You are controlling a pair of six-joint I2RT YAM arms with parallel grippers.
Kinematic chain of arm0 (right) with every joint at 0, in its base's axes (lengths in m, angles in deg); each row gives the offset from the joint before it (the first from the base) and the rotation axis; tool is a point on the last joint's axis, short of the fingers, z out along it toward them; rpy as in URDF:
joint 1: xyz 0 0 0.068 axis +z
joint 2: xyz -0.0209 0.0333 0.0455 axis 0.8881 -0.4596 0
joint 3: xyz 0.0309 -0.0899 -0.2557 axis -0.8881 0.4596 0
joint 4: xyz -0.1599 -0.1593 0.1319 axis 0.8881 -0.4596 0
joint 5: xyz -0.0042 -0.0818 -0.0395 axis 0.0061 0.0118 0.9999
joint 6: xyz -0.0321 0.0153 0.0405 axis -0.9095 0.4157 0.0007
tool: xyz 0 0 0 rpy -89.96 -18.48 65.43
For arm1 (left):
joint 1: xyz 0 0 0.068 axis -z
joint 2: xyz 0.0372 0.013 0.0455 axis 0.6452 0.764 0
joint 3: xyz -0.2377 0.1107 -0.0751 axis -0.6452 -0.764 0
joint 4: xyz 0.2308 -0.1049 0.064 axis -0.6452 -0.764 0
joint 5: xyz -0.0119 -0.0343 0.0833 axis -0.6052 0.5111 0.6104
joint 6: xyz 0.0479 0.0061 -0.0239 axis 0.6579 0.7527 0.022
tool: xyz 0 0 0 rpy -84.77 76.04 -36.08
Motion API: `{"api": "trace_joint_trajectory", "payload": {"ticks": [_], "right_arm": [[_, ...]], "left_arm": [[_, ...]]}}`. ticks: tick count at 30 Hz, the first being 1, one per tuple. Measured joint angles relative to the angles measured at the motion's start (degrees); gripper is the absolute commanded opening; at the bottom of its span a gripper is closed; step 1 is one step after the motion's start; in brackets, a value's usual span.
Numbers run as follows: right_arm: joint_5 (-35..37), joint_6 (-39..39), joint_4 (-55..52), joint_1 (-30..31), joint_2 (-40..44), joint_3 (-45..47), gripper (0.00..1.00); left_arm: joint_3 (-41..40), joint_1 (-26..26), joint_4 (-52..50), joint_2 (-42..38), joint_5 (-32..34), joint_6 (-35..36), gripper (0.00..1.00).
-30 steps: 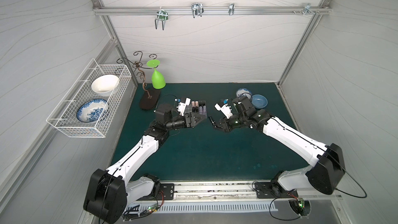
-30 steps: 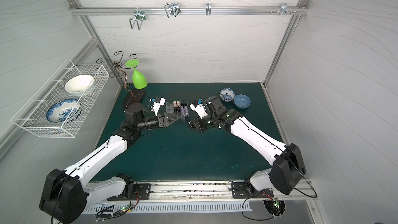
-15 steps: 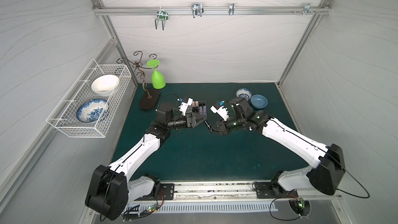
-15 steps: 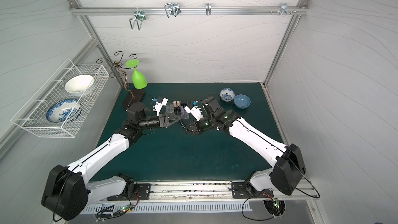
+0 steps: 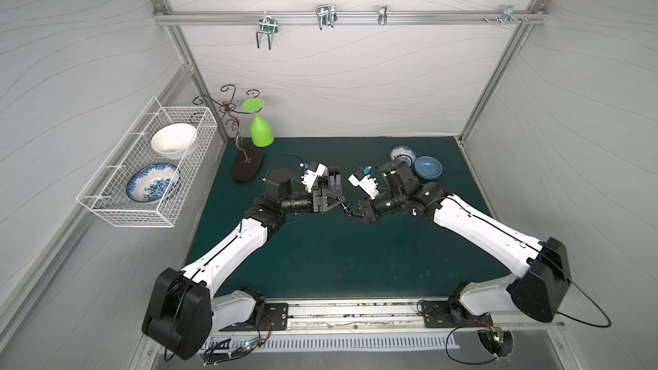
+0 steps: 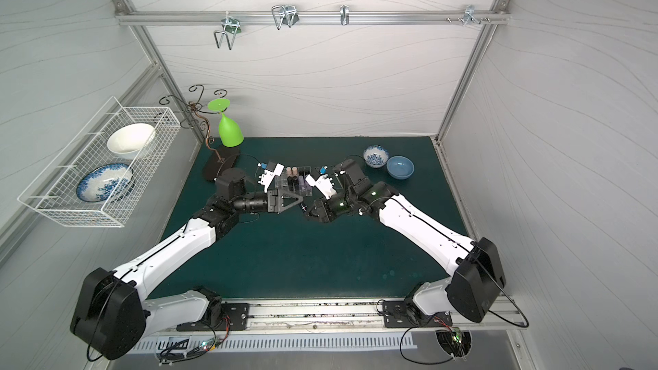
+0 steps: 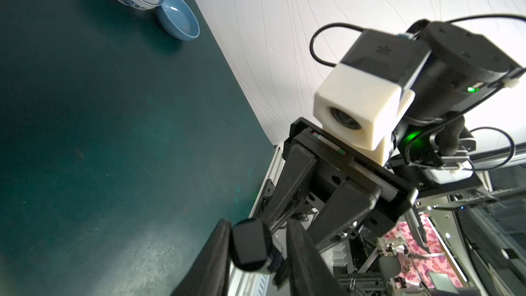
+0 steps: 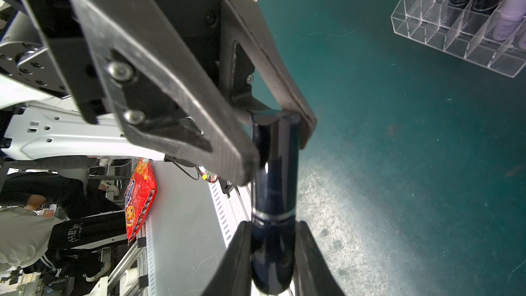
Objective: Arrange the lipsticks in the organizer
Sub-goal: Pick up the lipstick at the center of the board.
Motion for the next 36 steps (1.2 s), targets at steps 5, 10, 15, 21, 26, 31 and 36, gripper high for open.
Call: {"api": "trace_joint_trajectory", "payload": {"ticks": [5,10,15,21,26,31,36], "right_arm": [[0.15,-0.15,-0.33,0.00,0.00,0.00,0.22],[1.46,-0.24,-0.74,0.00,0.07,0.00,0.76],[6.84,-0.70,-0.26,-0.20,2.45,1.55,0.99],[14.40,-0.44,3.19,-3.65,8.17,9.46,0.99],[16.83,0.59,8.20,-7.80,8.39,16.85,0.99],[18.38,1.68,12.15,-8.37,8.39,20.76,0.99],[19.52,2.05,16.13,-8.37,8.24,22.47,0.99]], "left_arm": [[0.70,0.31,-0.26,0.42,-0.37,0.11,0.21],[1.09,0.50,-3.63,0.04,2.21,2.49,0.17],[3.65,0.79,-15.47,-2.40,14.05,9.86,0.15],[4.50,0.83,-23.10,-5.42,33.57,16.70,0.16],[4.46,0.83,-20.94,-3.56,49.18,21.90,0.14],[4.98,0.83,-15.23,5.22,60.26,27.23,0.14],[6.56,0.81,-10.21,14.58,66.88,30.80,0.12]]}}
